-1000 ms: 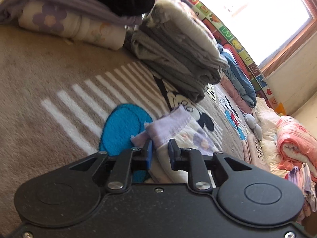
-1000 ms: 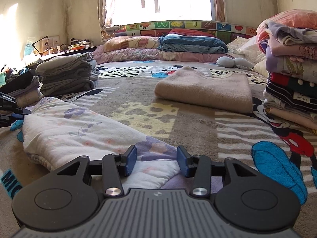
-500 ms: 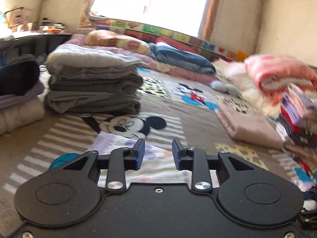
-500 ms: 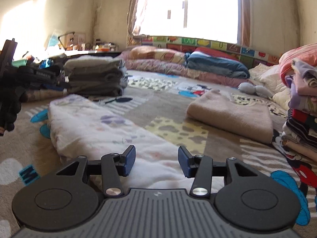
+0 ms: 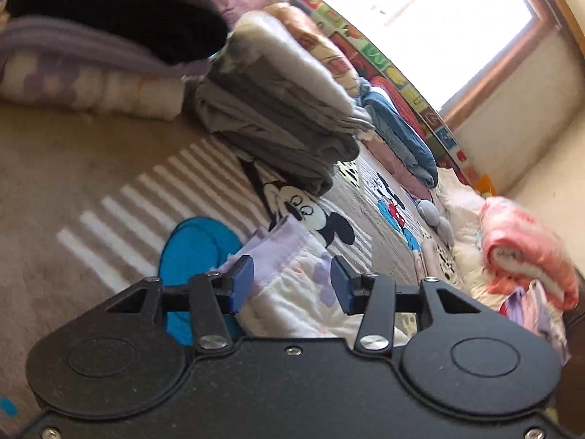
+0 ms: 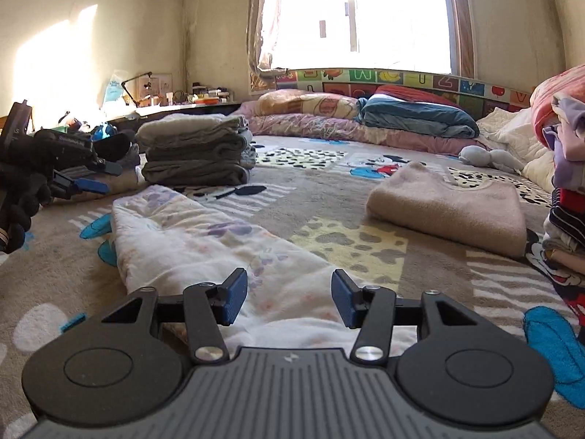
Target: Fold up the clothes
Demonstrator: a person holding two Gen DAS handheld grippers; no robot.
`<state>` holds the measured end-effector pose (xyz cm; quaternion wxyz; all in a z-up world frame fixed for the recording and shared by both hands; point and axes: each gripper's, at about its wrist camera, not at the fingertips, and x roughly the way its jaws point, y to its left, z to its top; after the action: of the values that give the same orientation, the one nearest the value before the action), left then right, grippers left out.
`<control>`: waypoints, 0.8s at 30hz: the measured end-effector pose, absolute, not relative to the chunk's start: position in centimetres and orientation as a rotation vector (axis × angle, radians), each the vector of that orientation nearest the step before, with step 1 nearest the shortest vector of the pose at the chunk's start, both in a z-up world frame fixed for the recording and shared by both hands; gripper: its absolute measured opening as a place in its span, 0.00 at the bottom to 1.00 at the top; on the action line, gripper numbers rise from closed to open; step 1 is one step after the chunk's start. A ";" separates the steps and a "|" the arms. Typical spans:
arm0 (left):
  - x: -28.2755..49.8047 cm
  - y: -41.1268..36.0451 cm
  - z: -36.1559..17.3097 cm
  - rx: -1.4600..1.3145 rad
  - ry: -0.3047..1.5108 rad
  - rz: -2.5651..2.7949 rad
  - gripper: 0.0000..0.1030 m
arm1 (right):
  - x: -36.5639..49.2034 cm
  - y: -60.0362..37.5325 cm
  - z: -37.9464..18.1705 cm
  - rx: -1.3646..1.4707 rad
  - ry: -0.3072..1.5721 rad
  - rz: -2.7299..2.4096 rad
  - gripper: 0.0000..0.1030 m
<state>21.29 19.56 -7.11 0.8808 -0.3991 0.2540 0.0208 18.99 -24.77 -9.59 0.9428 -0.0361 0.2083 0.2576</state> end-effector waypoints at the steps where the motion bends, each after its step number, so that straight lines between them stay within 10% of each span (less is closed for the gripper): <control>1: 21.5 19.7 -7.5 -0.877 0.535 0.033 0.43 | 19.2 -24.6 -10.1 -0.083 0.452 0.521 0.50; 7: 22.6 18.8 -8.4 -0.895 0.580 0.060 0.43 | 20.0 -24.9 -11.1 -0.042 0.498 0.510 0.51; 10: 22.8 18.4 -8.3 -0.853 0.568 0.093 0.08 | 19.8 -24.7 -11.2 -0.056 0.485 0.501 0.52; 24: 21.1 14.0 -4.9 -0.387 0.460 0.260 0.20 | 18.5 -26.1 -10.4 -0.063 0.482 0.474 0.56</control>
<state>21.13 14.03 -4.94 0.9469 -0.1903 0.2257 0.1277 18.52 -26.05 -10.37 0.9429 -0.0310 0.2364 0.2327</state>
